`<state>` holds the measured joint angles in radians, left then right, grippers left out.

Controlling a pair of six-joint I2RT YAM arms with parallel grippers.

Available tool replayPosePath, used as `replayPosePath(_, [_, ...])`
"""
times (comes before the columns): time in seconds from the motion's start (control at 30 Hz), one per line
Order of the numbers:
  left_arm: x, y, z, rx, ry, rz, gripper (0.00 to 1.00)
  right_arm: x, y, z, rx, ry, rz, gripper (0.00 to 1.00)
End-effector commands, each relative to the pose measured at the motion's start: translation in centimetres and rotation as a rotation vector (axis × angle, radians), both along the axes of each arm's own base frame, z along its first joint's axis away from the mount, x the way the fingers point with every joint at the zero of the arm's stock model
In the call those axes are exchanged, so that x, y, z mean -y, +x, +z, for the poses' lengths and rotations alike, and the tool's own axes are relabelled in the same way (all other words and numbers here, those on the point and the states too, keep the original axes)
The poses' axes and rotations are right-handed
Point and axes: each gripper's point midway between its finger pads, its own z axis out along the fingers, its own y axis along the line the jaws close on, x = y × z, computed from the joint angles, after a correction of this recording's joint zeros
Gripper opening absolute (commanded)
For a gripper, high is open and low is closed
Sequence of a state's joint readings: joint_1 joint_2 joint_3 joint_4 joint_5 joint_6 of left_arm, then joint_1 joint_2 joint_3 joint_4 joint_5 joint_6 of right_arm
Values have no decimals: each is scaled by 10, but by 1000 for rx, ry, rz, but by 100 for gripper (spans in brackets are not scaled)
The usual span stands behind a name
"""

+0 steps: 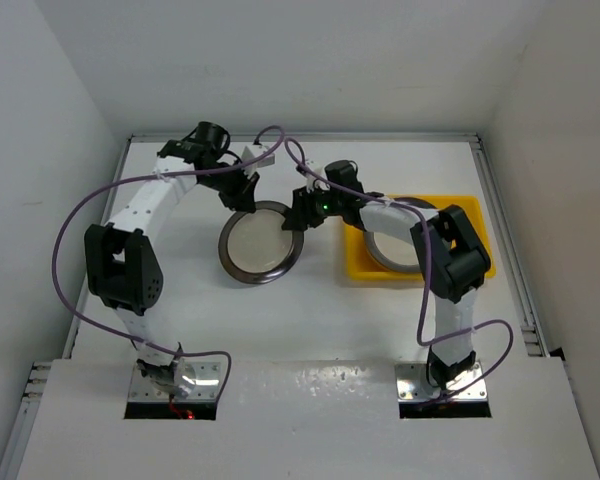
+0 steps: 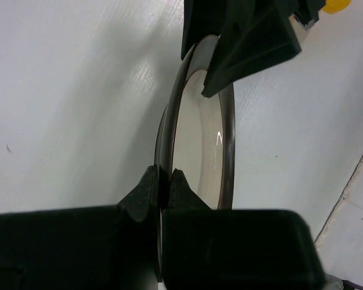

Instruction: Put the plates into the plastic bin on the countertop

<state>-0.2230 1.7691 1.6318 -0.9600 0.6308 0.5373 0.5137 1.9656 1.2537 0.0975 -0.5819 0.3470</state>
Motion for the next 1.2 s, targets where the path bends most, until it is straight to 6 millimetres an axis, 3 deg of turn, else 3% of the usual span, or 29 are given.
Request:
replayPosePath(0.0, [19, 2, 34, 55, -92, -33, 0, -20, 3, 26, 43, 121, 45, 41])
replayPosePath(0.03, [19, 3, 31, 46, -90, -33, 0, -23, 4, 30, 53, 141, 50, 37])
replayPosePath(0.1, [19, 4, 27, 28, -90, -25, 0, -22, -2, 29, 2, 168, 43, 17])
replayPosePath(0.2, [6, 16, 23, 13, -83, 31, 0, -16, -3, 48, 4, 230, 7, 0])
replayPosePath(0.27, [-5, 24, 27, 10, -92, 79, 1, -10, 0, 70, 36, 281, -15, 0])
replayPosePath(0.3, [-9, 29, 34, 21, -100, 100, 21, -6, -3, 90, 42, 324, -23, 0])
replayPosePath(0.33, [-14, 31, 34, 22, -100, 112, 33, -4, -2, 90, 0, 340, -47, 0])
replayPosePath(0.37, [-16, 33, 42, 30, -113, 117, 44, -1, -5, 114, 27, 372, -50, 0])
replayPosePath(0.4, [-27, 39, 47, 46, -116, 142, 52, 2, -5, 119, 23, 380, -59, 0])
replayPosePath(0.43, [-30, 40, 52, 44, -127, 155, 66, 10, -3, 127, -12, 403, -94, 0])
replayPosePath(0.47, [-34, 45, 63, 61, -144, 176, 71, 16, -8, 147, 6, 417, -105, 0])
replayPosePath(0.5, [-49, 51, 69, 73, -150, 217, 75, 25, -5, 150, 0, 417, -140, 0])
replayPosePath(0.53, [-56, 55, 76, 79, -167, 241, 88, 35, -2, 149, -38, 422, -186, 0])
replayPosePath(0.57, [-73, 66, 90, 103, -198, 311, 88, 53, -3, 160, -44, 420, -249, 0])
replayPosePath(0.6, [-84, 71, 95, 110, -211, 352, 89, 63, -5, 156, -98, 426, -297, 0])
replayPosePath(0.67, [-107, 81, 106, 125, -242, 454, 89, 106, 0, 152, -138, 434, -426, 0])
replayPosePath(0.7, [-128, 86, 107, 132, -238, 518, 89, 122, -8, 176, -121, 484, -473, 0])
replayPosePath(0.73, [-138, 84, 105, 127, -231, 553, 89, 137, -17, 148, -209, 470, -555, 0])
replayPosePath(0.77, [-146, 83, 95, 104, -220, 577, 89, 177, -13, 148, -216, 478, -682, 0])
replayPosePath(0.8, [-160, 82, 89, 91, -217, 611, 89, 194, -24, 145, -238, 456, -745, 0])
replayPosePath(0.83, [-165, 77, 80, 65, -214, 627, 89, 238, -26, 124, -256, 401, -920, 0])
replayPosePath(0.87, [-170, 76, 79, 66, -214, 637, 89, 253, -28, 109, -261, 346, -971, 0])
replayPosePath(0.9, [-172, 72, 67, 27, -219, 645, 89, 271, -39, 99, -276, 288, -1061, 0])
replayPosePath(0.97, [-178, 66, 60, 4, -227, 663, 89, 312, -48, 96, -232, 245, -1202, 0])
replayPosePath(1.1, [-178, 58, 42, -48, -235, 661, 89, 350, -66, 78, -273, 236, -1342, 0])
replayPosePath(1.17, [-182, 55, 42, -41, -231, 666, 89, 353, -67, 72, -290, 232, -1353, 0])
